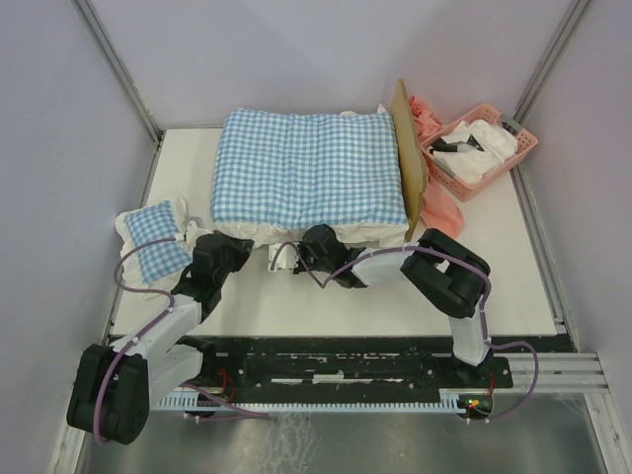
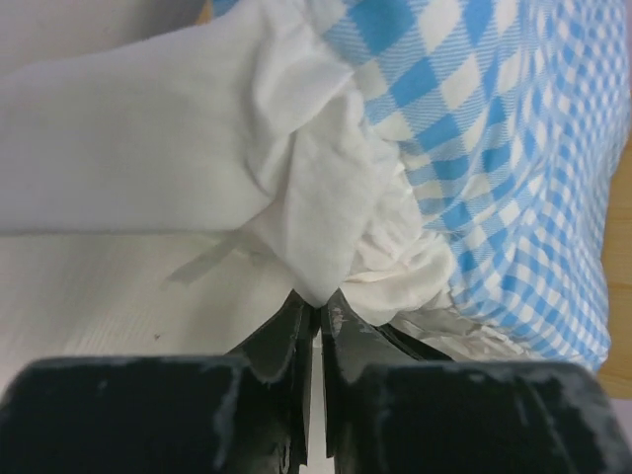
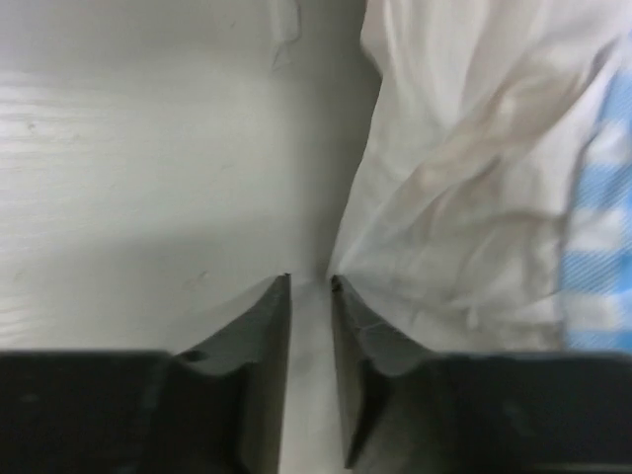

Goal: Set up the pet bed
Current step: Adjust the mattress on the bed frame, then adjust the bed frame at the center of the board.

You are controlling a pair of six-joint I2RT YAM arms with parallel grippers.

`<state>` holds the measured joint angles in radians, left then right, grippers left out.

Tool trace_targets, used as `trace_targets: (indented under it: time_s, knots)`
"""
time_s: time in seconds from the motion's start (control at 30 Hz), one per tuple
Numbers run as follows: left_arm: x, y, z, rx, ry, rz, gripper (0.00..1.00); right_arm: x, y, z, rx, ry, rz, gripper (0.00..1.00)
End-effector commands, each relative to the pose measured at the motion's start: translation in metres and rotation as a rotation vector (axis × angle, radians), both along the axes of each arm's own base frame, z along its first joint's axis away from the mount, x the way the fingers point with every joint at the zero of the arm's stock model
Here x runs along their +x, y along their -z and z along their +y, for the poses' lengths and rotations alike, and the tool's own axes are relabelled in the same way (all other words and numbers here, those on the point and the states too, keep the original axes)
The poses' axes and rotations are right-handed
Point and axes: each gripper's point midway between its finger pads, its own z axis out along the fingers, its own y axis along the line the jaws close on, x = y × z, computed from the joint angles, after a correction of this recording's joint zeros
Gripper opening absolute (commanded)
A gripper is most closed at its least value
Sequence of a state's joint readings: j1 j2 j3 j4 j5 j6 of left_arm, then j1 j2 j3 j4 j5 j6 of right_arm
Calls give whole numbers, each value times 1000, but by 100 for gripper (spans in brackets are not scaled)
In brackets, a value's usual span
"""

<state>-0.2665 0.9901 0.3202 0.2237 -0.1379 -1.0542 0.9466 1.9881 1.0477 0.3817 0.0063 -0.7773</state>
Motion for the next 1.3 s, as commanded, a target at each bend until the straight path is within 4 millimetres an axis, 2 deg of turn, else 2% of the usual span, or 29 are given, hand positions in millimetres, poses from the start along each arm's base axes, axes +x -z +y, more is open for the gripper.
trace_targets:
  time_s: [0.0,0.07,0.13,0.17,0.23,0.33,0.43,0.53,0.6,0.73,0.8,0.9,1.0,1.1,1.17,1.27]
  knots:
    - [-2,7,16,86,-54,44,6,-17,-13,-16,82,111,136,35]
    - [-6,15,21,113,-69,67,3,-21,-32,-19,160,158,182,40]
    - [-9,19,24,131,-70,79,4,-28,-50,-23,246,215,242,47]
    - [-9,19,23,142,-59,82,9,-34,-58,-27,274,239,277,51]
    - [-11,14,23,160,-43,88,24,-36,-76,-44,316,361,325,56]
    - [-13,-5,28,190,-51,65,42,-30,-116,-83,355,650,346,59]
    - [-13,-35,32,209,-55,-15,57,-28,-158,-128,319,819,258,63]
    - [-15,-65,32,259,-11,-89,65,-22,-210,-172,387,969,132,77]
    - [-16,-79,27,293,41,-124,74,-17,-240,-203,442,1069,58,87]
    - [-18,-85,8,331,187,-141,81,4,-278,-255,517,1225,-30,93]
    - [-20,-87,-2,351,253,-156,82,19,-284,-275,525,1284,-34,93]
    - [-26,-91,-16,403,351,-191,83,42,-277,-294,510,1333,16,93]
    - [-32,-99,-31,419,441,-231,81,64,-262,-300,488,1337,93,91]
    - [-41,-108,-47,419,544,-263,75,83,-237,-310,440,1364,159,87]
    - [-48,-112,-54,434,604,-269,70,90,-220,-308,391,1357,203,80]
    - [-55,-124,-60,467,654,-299,65,90,-200,-291,360,1285,302,57]
